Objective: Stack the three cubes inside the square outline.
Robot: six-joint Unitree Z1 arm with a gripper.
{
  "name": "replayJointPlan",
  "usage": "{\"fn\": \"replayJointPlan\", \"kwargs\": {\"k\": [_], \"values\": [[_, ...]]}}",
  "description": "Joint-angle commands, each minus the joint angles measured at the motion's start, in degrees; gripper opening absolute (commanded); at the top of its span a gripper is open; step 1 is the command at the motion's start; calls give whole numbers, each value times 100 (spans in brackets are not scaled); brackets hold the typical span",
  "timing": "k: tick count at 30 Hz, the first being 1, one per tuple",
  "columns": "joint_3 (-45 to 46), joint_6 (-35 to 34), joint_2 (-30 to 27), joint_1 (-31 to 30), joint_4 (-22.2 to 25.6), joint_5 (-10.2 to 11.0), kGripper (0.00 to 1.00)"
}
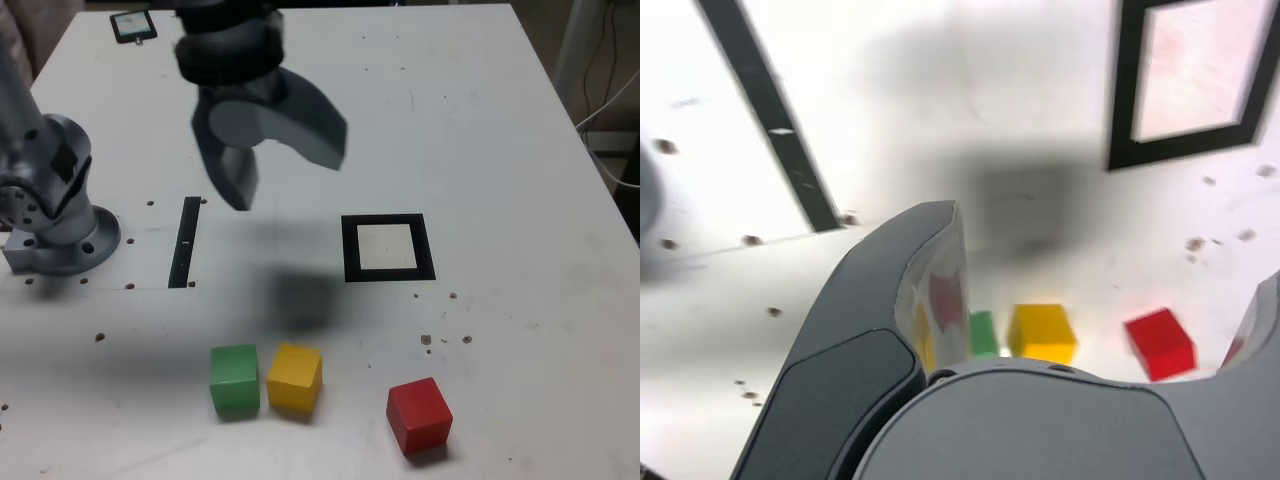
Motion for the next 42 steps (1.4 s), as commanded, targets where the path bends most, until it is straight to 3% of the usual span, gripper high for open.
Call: {"fn": "replayJointPlan", "kwargs": {"k": [1, 11, 22, 33, 42], "values": [[-370, -168, 268, -270, 129, 48, 100], [-1769, -1320, 1106, -1402, 883, 356, 100], [-2399, -2732, 2051, -2268, 888, 393, 99], [-3241, -3290, 2657, -2713, 1063, 513, 99], [-3602, -3320, 3301, -2807, 1204, 308, 98]]}}
